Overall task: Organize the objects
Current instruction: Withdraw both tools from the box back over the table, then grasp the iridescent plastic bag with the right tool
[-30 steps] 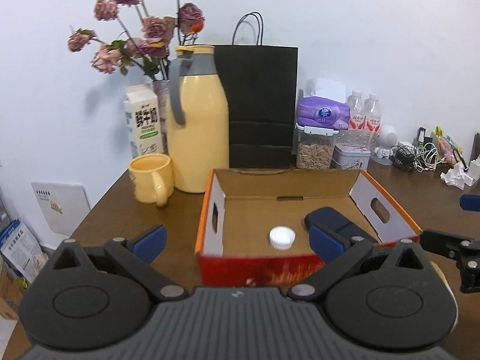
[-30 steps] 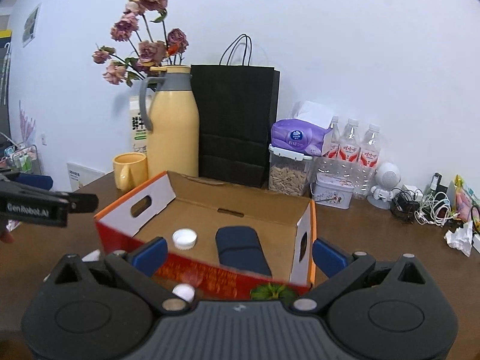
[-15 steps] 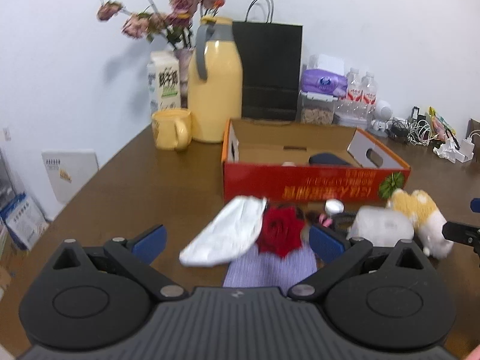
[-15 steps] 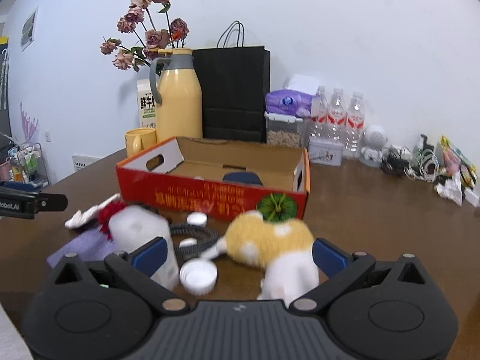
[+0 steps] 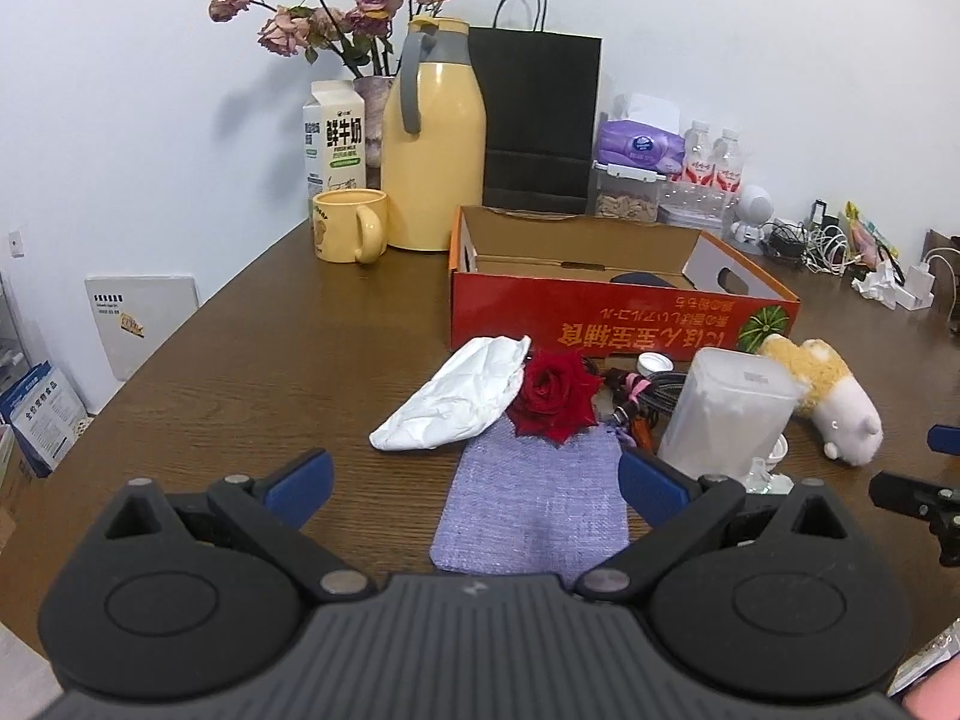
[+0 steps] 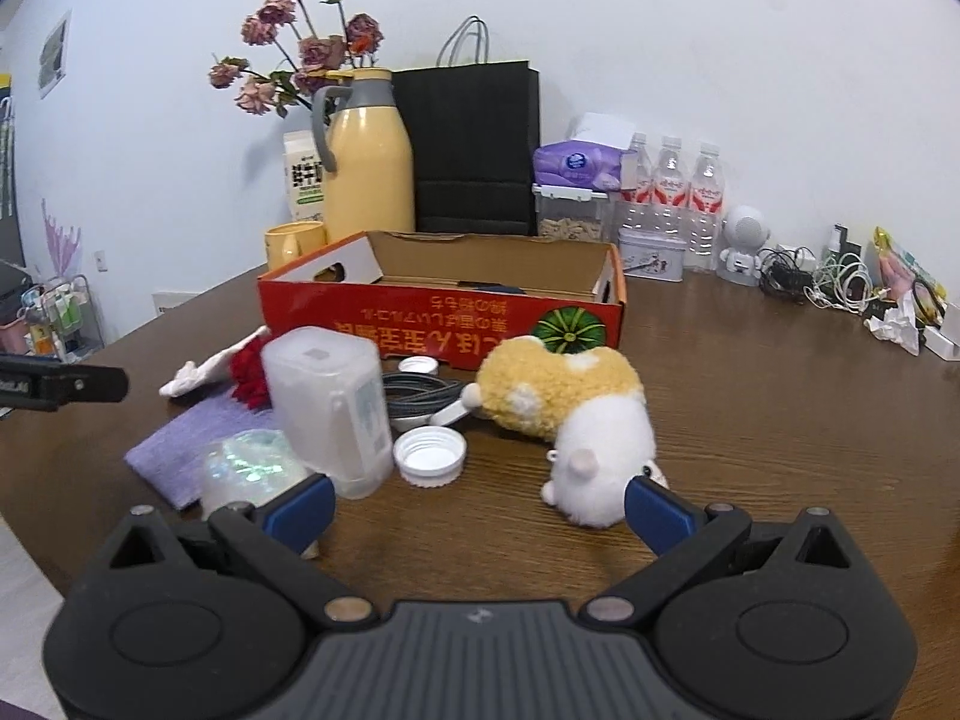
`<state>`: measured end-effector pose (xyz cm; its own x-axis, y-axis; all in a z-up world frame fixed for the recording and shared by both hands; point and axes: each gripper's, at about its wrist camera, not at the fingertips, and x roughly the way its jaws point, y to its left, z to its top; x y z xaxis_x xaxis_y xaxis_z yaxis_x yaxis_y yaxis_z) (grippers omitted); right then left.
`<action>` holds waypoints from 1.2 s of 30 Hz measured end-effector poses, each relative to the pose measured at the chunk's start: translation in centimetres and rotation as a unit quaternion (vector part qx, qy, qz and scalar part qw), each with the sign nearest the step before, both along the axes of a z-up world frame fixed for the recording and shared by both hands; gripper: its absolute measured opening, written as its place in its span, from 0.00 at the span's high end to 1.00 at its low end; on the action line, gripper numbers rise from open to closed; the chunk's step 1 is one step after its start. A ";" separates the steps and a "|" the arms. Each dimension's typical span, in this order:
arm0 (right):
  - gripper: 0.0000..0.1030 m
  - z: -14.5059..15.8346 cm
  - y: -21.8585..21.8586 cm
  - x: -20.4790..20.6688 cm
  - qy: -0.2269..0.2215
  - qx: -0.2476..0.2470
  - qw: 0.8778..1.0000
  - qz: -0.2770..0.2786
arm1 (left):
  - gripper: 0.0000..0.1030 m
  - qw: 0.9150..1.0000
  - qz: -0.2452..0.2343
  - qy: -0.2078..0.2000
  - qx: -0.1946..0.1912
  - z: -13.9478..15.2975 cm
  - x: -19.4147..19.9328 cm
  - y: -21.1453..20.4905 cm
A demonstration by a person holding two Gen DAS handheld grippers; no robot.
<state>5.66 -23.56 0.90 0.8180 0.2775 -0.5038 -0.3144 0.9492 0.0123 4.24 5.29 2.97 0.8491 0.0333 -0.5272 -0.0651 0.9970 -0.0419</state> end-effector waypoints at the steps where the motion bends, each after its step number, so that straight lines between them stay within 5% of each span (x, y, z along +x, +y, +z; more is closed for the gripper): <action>1: 0.00 0.1 0.1 -0.2 -0.001 0.000 1.000 0.003 | 0.00 1.000 -0.003 0.001 0.001 -0.1 -0.1 -0.1; 21: 0.00 -0.8 4.9 -0.2 0.026 0.005 0.996 0.087 | 0.00 0.999 -0.026 0.036 -0.008 -2.1 -0.3 -1.1; 36: 0.04 -2.1 7.0 1.3 0.047 0.001 0.994 0.097 | 0.00 0.998 -0.017 0.053 -0.018 -3.1 0.6 0.0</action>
